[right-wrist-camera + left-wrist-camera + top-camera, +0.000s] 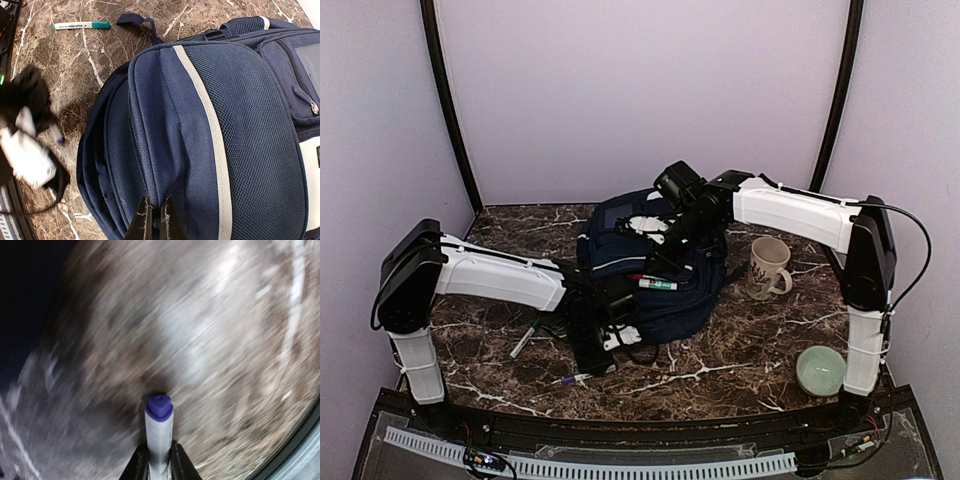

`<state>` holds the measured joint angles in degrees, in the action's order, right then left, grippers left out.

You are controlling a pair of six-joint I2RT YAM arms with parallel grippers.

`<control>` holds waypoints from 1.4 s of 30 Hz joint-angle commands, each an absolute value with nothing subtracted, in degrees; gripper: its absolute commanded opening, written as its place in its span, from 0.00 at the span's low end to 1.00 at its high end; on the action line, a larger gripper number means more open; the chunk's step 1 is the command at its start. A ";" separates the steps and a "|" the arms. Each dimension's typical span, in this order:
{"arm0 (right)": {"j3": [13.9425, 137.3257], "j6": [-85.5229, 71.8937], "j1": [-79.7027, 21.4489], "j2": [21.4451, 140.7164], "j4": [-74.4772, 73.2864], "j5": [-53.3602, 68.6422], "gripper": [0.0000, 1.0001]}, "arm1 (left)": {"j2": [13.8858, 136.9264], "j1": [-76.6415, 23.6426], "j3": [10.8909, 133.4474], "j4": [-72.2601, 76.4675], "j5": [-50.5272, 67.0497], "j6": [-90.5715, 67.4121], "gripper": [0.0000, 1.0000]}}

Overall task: Pack the student bag
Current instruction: Move the pen to the center of the board, then pick up the pen at the center of the board.

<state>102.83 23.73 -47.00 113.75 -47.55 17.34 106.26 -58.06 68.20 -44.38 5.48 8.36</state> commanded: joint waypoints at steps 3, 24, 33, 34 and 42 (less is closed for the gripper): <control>102.92 24.08 -48.57 113.95 -46.21 21.09 0.00 | 111.95 -63.97 76.32 -43.43 6.99 6.91 0.18; 102.66 24.26 -48.58 113.29 -46.24 20.87 0.00 | 106.08 -67.68 67.57 -48.19 1.34 -1.13 0.29; 103.13 24.29 -48.65 113.09 -46.64 20.40 0.00 | 106.00 -68.40 69.06 -47.55 1.08 -1.69 0.16; 103.32 24.35 -48.61 112.97 -46.67 19.95 0.00 | 105.92 -68.50 70.22 -47.92 0.67 -1.49 0.15; 105.69 25.00 -48.60 111.48 -47.51 16.16 0.00 | 105.72 -68.88 81.48 -53.08 -6.47 2.45 0.08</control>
